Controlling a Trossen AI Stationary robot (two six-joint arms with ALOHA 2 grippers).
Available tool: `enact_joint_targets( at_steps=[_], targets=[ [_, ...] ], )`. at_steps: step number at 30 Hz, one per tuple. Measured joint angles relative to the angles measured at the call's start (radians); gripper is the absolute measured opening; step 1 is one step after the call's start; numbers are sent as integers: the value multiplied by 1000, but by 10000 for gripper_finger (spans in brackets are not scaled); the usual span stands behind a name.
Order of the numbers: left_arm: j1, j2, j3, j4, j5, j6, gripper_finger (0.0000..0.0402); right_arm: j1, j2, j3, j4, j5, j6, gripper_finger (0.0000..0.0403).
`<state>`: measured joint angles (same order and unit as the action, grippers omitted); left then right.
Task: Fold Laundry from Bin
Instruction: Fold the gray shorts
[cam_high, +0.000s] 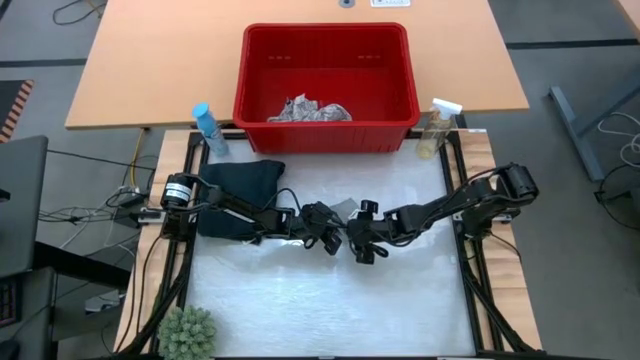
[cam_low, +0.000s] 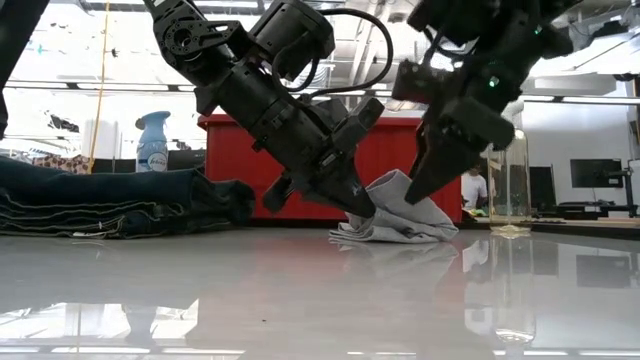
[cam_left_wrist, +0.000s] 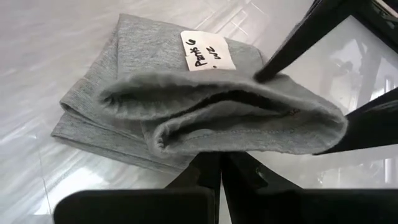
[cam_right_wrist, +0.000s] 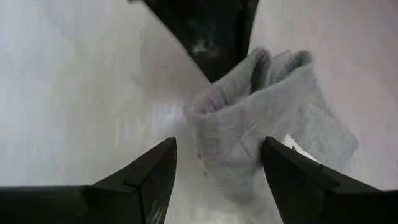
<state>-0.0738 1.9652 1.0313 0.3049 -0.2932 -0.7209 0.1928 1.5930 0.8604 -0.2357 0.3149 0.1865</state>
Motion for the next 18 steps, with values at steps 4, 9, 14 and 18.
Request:
enact_joint_targets(
  at_steps=[4,9,14,18],
  targets=[
    [0,0,0,0,0,-2,0,-6,7,0,4,0,-12,244],
    [3,0,0,0,0,1,0,-21,7,0,1,-1,-12,173],
    [6,0,0,0,-1,1,0,-34,7,12,-21,-1,-12,75],
    [6,0,0,0,-2,1,0,-46,4,29,-28,16,-12,18]
  ],
)
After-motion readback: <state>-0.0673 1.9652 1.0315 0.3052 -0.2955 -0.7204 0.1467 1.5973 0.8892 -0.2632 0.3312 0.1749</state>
